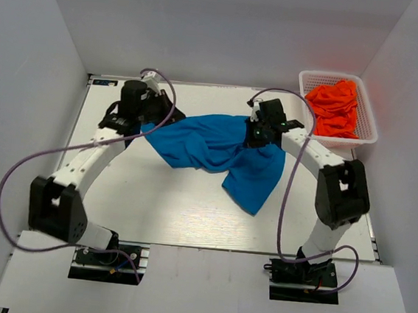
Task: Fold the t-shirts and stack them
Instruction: Flatten out the tshirt
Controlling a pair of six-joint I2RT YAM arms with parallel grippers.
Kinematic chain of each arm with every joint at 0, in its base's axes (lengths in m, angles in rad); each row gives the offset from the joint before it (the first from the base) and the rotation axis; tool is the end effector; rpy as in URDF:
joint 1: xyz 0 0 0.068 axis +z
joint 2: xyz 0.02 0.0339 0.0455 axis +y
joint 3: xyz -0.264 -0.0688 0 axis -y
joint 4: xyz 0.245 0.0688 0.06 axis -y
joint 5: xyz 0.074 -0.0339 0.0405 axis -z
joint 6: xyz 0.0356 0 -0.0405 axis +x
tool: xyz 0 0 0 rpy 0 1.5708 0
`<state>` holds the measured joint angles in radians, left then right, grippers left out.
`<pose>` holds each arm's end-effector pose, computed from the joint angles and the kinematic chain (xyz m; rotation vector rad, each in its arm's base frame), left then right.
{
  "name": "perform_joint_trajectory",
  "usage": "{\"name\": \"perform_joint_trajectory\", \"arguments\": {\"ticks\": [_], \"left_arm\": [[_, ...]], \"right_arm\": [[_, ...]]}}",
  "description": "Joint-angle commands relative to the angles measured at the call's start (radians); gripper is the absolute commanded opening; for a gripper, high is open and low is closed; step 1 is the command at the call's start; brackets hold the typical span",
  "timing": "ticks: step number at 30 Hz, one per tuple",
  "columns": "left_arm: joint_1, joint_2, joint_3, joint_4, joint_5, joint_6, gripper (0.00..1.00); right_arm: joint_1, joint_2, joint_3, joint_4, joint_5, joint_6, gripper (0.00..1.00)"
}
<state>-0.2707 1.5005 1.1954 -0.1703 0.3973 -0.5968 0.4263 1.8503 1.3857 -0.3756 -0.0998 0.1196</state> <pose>0.3318 -0.1064 0.3116 -0.0875 2.1389 -0.9328 0.3734 0.1735 0.2296 -0.4185 2.4029 0.3687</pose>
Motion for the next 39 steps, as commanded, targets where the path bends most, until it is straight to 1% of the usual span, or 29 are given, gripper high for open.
{"name": "perform_joint_trajectory", "arguments": {"ticks": [1,2,3,4,7,9,10,11,12,13,14,15,16,17,18,19,20,21,23,24,25,26,30,33,34,35,37,38,39], "left_arm": [[0.004,-0.121,-0.074,-0.26,-0.097,0.022,0.05],[-0.005,-0.135,-0.092,-0.276,-0.097,0.022,0.4],[-0.005,-0.155,-0.114,-0.276,-0.084,0.022,0.63],[-0.005,-0.155,-0.155,-0.258,-0.084,0.022,0.79],[-0.015,-0.132,-0.184,-0.193,-0.072,0.022,0.8],[-0.015,-0.093,-0.184,-0.193,-0.072,0.022,0.77],[-0.015,-0.056,-0.184,-0.193,-0.06,0.022,0.77],[-0.027,-0.04,-0.184,-0.193,-0.049,0.022,0.75],[-0.027,-0.027,-0.2,-0.18,-0.049,0.022,0.72],[-0.036,-0.01,-0.2,-0.169,-0.035,0.022,0.7],[-0.036,0.027,-0.2,-0.169,-0.035,0.022,0.68],[-0.048,0.049,-0.2,-0.169,-0.035,0.044,0.66],[-0.048,0.07,-0.191,-0.169,-0.035,0.057,0.64],[-0.062,0.11,-0.18,-0.169,-0.072,0.071,0.63],[-0.071,0.13,-0.18,-0.169,-0.072,0.081,0.63],[-0.071,0.148,-0.18,-0.169,-0.086,0.081,0.62],[-0.071,0.165,-0.171,-0.16,-0.086,0.094,0.62],[-0.084,0.182,-0.16,-0.159,-0.086,0.104,0.6],[-0.093,0.22,-0.16,-0.132,-0.086,0.114,0.59],[-0.093,0.233,-0.16,-0.132,-0.086,0.127,0.58],[-0.104,0.245,-0.16,-0.132,-0.086,0.127,0.58],[-0.104,0.271,-0.149,-0.132,-0.113,0.127,0.56],[-0.113,0.326,-0.119,-0.169,-0.21,0.117,0.52],[-0.113,0.339,-0.108,-0.169,-0.229,0.106,0.44],[-0.113,0.348,-0.108,-0.179,-0.238,0.106,0.4],[-0.113,0.348,-0.099,-0.179,-0.238,0.095,0.24],[-0.113,0.357,-0.099,-0.179,-0.229,0.095,0.06],[-0.113,0.357,-0.099,-0.179,-0.216,0.095,0.0],[-0.113,0.346,-0.111,-0.179,-0.216,0.085,0.0]], "right_arm": [[0.0,-0.15,-0.075,0.073,-0.09,-0.021,0.0],[0.002,-0.148,-0.088,0.061,-0.098,-0.029,0.0],[0.002,-0.143,-0.08,0.049,-0.094,-0.035,0.0],[0.002,-0.138,-0.076,0.035,-0.084,-0.028,0.0],[-0.006,-0.114,-0.057,0.055,-0.006,0.001,0.0],[-0.011,-0.065,0.001,0.047,0.148,0.04,0.0],[-0.012,-0.045,0.027,0.008,0.173,0.051,0.0],[-0.014,-0.008,0.111,-0.012,0.248,0.061,0.0],[-0.018,0.031,0.14,-0.028,0.267,0.057,0.12],[-0.021,0.052,0.165,-0.083,0.308,0.057,0.33],[-0.021,0.091,0.232,-0.109,0.325,0.042,0.38],[-0.012,0.117,0.287,-0.187,0.36,0.038,0.49],[-0.008,0.116,0.318,-0.186,0.359,0.04,0.49],[-0.001,0.109,0.306,-0.178,0.347,-0.019,0.47],[0.011,0.096,0.267,-0.124,0.31,-0.023,0.47],[0.014,0.031,0.244,-0.103,0.277,-0.038,0.58],[0.019,0.009,0.219,-0.085,0.237,-0.047,0.64],[0.023,-0.008,0.158,-0.05,0.176,-0.058,0.66],[0.034,-0.056,0.138,-0.01,-0.053,-0.081,0.66],[0.052,-0.045,0.138,-0.005,-0.101,-0.093,0.66],[0.071,-0.03,0.159,-0.017,-0.198,-0.106,0.66],[0.081,0.004,0.171,-0.025,-0.245,-0.107,0.66],[0.118,0.148,0.297,-0.045,-0.301,-0.101,0.66],[0.137,0.219,0.349,-0.049,-0.314,-0.101,0.64],[0.141,0.231,0.363,-0.055,-0.319,-0.104,0.64],[0.153,0.249,0.38,-0.06,-0.325,-0.112,0.64],[0.17,0.276,0.377,-0.043,-0.354,-0.109,0.61],[0.181,0.283,0.377,-0.034,-0.36,-0.106,0.6],[0.184,0.309,0.387,-0.034,-0.38,-0.1,0.58]]}}
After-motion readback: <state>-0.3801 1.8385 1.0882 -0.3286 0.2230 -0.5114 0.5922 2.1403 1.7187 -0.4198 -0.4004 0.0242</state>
